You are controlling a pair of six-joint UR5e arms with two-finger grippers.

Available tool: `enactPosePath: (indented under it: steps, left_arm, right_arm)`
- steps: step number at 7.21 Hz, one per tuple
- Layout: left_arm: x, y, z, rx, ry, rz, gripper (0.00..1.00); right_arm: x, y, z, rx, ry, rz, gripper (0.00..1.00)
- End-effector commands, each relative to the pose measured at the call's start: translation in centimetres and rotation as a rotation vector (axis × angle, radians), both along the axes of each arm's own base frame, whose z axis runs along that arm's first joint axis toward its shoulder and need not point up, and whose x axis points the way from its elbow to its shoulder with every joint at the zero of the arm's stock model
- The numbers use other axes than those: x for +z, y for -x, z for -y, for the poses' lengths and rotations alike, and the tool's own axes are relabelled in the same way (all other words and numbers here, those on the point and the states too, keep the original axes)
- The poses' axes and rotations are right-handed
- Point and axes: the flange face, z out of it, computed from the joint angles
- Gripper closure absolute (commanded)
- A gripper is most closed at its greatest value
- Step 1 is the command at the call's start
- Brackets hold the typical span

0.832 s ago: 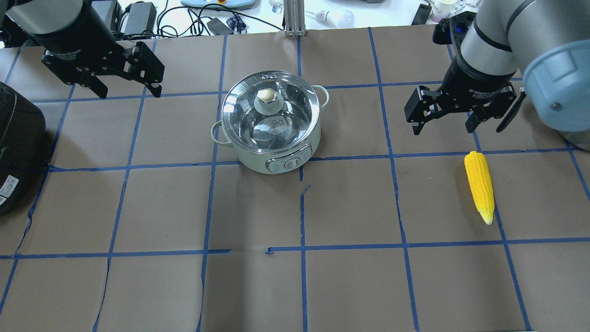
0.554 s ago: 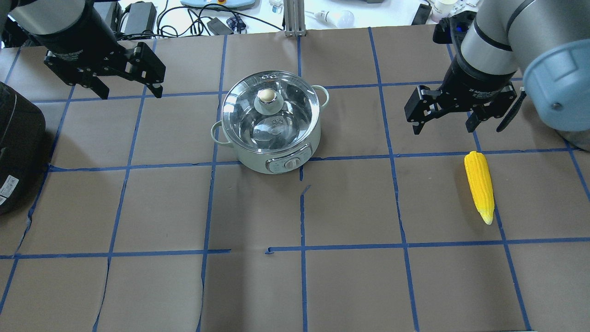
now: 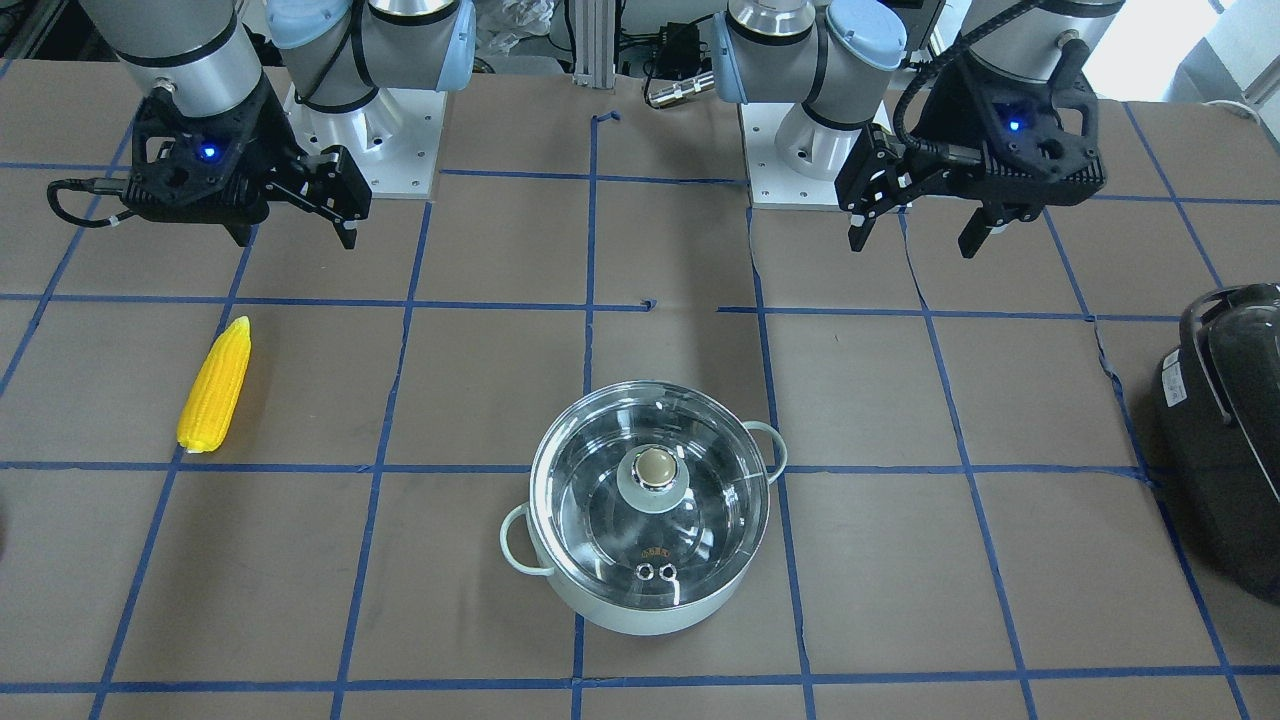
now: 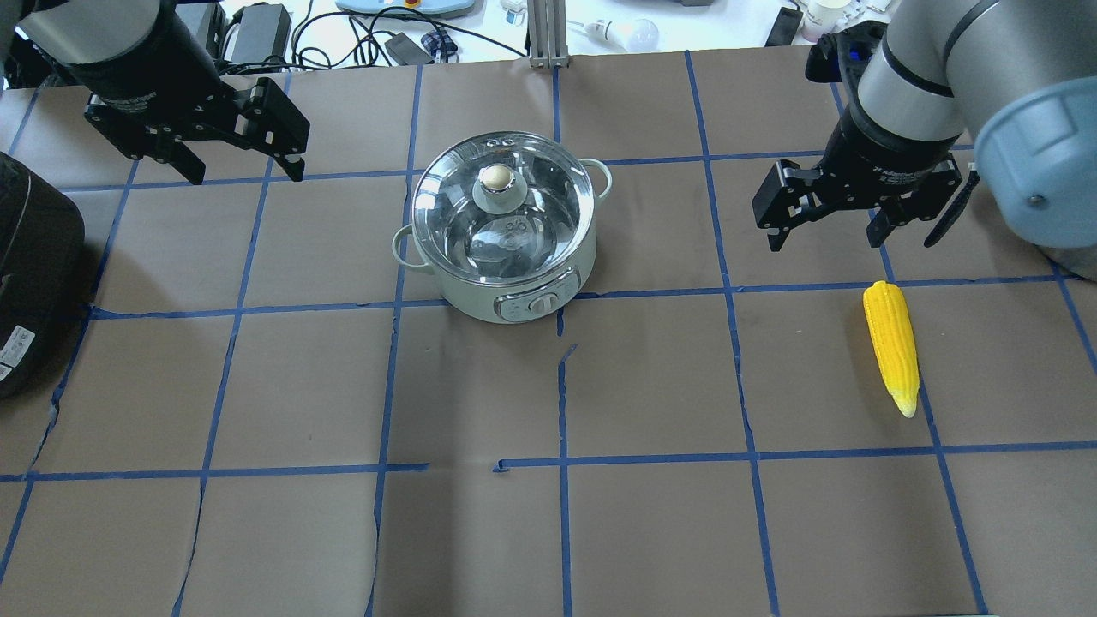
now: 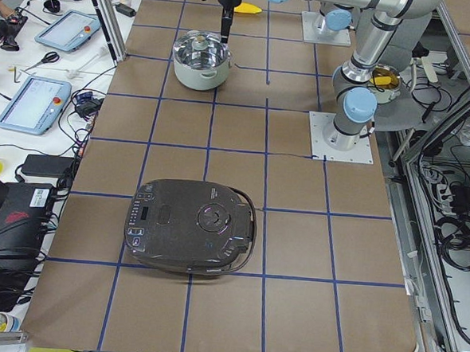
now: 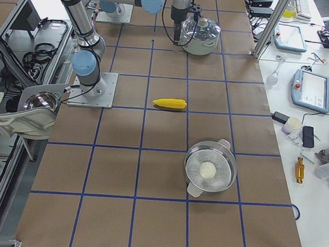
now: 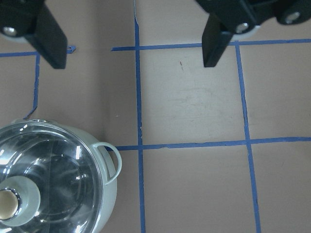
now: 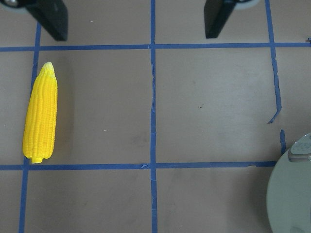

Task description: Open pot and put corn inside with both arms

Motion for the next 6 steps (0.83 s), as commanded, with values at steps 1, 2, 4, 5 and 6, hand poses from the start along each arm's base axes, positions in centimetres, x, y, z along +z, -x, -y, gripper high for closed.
enactPosePath:
  steps: [1,2,4,5,6]
  left_arm:
    - [0.02,0.01,-0.02,0.000,0.001,-0.001,0.00]
    - [0.02,0.17,-0.05,-0.003,0.001,-0.002,0.00]
    - [-0.20,0.15,0.10,-0.007,-0.004,0.007,0.00]
    - [-0.19,0.23,0.09,-0.009,-0.003,0.007,0.00]
    - [-0.20,0.23,0.08,-0.007,-0.004,0.007,0.00]
  right_arm:
    - [0.18,0.01,0.01,0.000,0.004,-0.001,0.00]
    - [0.11,0.07,0.01,-0.001,0.002,-0.001,0.00]
    - [-0.04,0.00,-0.05,0.000,-0.001,-0.001,0.00]
    - [0.03,0.00,-0.03,0.000,0.001,-0.001,0.00]
    - [0.10,0.07,0.01,-0.001,0.002,-0.001,0.00]
